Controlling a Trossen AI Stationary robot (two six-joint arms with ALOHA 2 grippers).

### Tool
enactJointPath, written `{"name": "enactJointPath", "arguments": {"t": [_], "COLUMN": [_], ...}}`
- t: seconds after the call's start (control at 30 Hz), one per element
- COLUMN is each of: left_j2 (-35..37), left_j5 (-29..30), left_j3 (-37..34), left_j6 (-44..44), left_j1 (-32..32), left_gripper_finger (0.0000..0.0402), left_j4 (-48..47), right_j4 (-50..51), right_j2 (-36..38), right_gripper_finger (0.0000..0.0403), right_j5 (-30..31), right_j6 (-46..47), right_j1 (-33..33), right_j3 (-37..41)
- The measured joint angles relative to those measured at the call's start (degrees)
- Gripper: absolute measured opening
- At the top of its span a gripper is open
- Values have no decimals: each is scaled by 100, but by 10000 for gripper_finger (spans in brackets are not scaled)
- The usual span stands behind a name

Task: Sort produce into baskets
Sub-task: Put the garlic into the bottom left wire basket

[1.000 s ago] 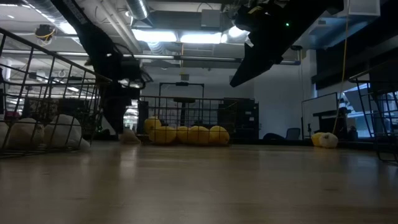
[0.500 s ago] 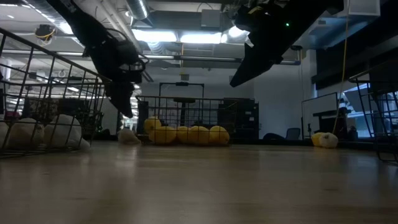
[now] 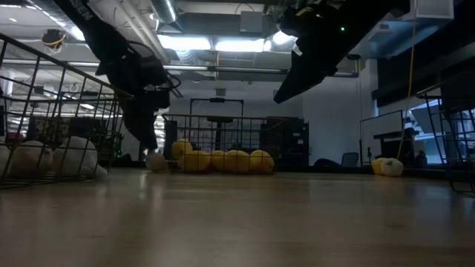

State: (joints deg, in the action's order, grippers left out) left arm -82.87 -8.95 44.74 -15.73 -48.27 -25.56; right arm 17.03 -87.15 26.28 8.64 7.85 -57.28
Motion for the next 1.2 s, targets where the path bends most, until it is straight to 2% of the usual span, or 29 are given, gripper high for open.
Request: {"name": "enactJointPath", "arguments": {"t": [0.23, 0.47, 0.77, 1.03, 1.2], "left_j2": [0, 0, -183, -210, -210], "left_j5": [7, 303, 242, 635, 649], "left_j3": [-300, -309, -305, -313, -313], "left_j6": [467, 708, 667, 459, 350], "left_j1": [182, 190, 255, 255, 255], "left_gripper_finger": [221, 221, 221, 221, 221], "left_j4": [685, 656, 586, 455, 549], "right_j4": [-8, -21, -26, -26, -26], "right_j2": [0, 0, 0, 0, 0], "right_gripper_finger": [253, 253, 253, 253, 253], "right_j5": [0, 0, 0, 0, 1], "right_j6": [0, 11, 13, 13, 11], "right_j1": [-1, 1, 1, -1, -1], "right_j3": [0, 0, 0, 0, 0]}}
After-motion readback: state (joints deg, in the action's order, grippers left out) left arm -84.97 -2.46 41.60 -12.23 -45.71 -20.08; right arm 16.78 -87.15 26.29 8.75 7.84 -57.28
